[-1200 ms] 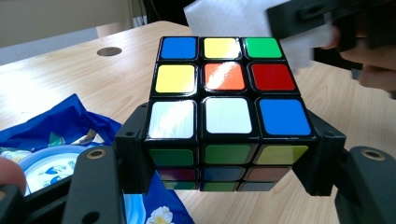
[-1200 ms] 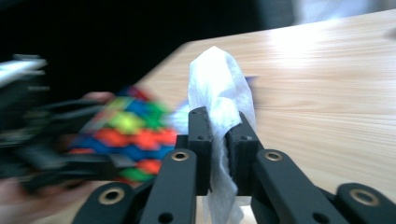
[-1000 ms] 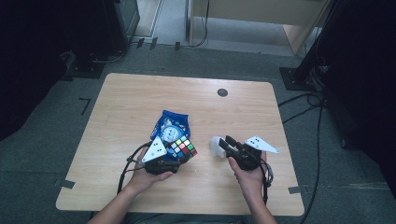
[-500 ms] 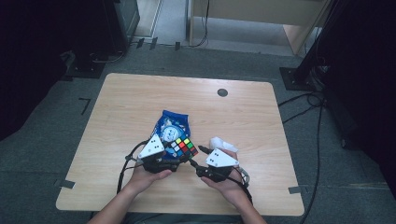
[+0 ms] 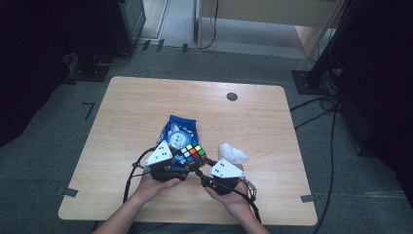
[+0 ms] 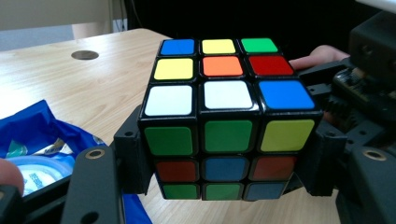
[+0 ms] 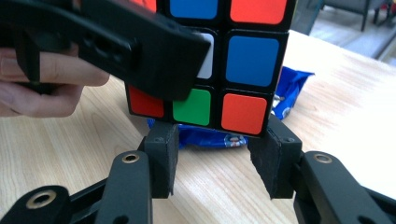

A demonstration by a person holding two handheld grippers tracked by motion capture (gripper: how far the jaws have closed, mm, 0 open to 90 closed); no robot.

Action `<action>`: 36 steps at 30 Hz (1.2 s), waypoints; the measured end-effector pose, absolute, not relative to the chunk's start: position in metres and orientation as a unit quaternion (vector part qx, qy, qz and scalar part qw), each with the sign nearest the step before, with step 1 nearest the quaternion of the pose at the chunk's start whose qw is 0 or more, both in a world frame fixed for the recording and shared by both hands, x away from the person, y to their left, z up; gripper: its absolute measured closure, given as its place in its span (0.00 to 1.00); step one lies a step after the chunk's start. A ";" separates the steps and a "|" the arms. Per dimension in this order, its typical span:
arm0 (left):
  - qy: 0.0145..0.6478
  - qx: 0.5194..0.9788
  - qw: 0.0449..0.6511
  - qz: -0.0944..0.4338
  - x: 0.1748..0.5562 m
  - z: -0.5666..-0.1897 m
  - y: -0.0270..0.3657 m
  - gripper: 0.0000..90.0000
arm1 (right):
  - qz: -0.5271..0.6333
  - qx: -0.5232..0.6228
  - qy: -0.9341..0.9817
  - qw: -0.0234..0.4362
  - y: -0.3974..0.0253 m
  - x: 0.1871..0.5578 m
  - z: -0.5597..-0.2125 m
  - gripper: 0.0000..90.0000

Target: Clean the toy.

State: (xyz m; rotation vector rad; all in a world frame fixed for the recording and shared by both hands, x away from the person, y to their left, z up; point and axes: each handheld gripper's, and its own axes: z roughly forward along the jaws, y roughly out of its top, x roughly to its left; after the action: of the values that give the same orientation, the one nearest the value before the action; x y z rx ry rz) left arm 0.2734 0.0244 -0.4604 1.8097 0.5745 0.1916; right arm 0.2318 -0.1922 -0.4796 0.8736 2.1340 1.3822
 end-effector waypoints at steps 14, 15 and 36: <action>0.273 0.780 0.551 0.118 0.277 -0.467 0.025 0.38 | 0.461 0.375 0.784 0.179 -0.212 0.245 -0.477 0.48; 0.274 0.782 0.547 0.120 0.277 -0.468 0.025 0.38 | 0.468 0.388 0.772 0.185 -0.218 0.246 -0.474 0.49; 0.232 0.809 0.514 0.166 0.259 -0.473 -0.002 0.38 | 0.545 0.442 0.702 0.121 -0.188 0.237 -0.445 0.32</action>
State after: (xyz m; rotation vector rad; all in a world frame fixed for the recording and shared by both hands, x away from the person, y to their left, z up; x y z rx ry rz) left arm 0.2586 -0.0016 -0.4725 1.9449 0.5584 0.3994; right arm 0.2371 -0.1881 -0.4447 1.2902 2.0504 1.5928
